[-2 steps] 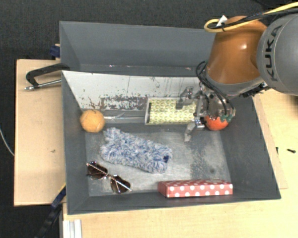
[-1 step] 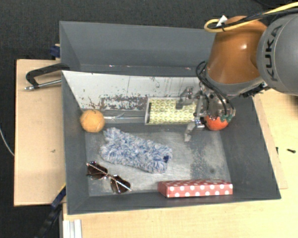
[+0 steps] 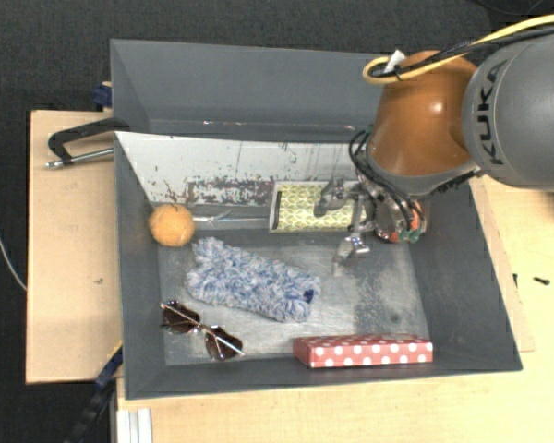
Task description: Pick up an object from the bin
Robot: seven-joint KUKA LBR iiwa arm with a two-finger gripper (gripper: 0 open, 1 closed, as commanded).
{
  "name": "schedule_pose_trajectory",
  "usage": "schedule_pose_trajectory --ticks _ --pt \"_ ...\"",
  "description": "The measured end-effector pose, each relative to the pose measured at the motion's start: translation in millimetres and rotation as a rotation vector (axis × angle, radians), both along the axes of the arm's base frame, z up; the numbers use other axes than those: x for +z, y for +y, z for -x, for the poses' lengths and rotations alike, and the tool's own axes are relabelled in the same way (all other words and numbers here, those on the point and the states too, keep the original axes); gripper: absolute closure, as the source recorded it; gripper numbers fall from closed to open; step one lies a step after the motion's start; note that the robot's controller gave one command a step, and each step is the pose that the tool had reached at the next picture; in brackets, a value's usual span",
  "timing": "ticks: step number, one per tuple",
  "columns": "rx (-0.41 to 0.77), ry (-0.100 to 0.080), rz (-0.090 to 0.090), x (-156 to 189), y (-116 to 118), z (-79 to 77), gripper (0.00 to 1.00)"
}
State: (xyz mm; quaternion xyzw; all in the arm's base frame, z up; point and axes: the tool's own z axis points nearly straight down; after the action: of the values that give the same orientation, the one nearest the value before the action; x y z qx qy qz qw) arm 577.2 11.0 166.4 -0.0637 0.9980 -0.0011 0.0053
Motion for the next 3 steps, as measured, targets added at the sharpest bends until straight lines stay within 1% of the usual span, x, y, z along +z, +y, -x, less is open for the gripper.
schedule_pose_trajectory --ticks 1,2,3 --pt "0.057 0.013 -0.003 -6.8 25.7 43.0 0.0" --pt "0.008 0.006 -0.004 -68.9 43.0 65.6 1.0" --pt "0.008 0.006 -0.004 -68.9 43.0 65.6 1.0"
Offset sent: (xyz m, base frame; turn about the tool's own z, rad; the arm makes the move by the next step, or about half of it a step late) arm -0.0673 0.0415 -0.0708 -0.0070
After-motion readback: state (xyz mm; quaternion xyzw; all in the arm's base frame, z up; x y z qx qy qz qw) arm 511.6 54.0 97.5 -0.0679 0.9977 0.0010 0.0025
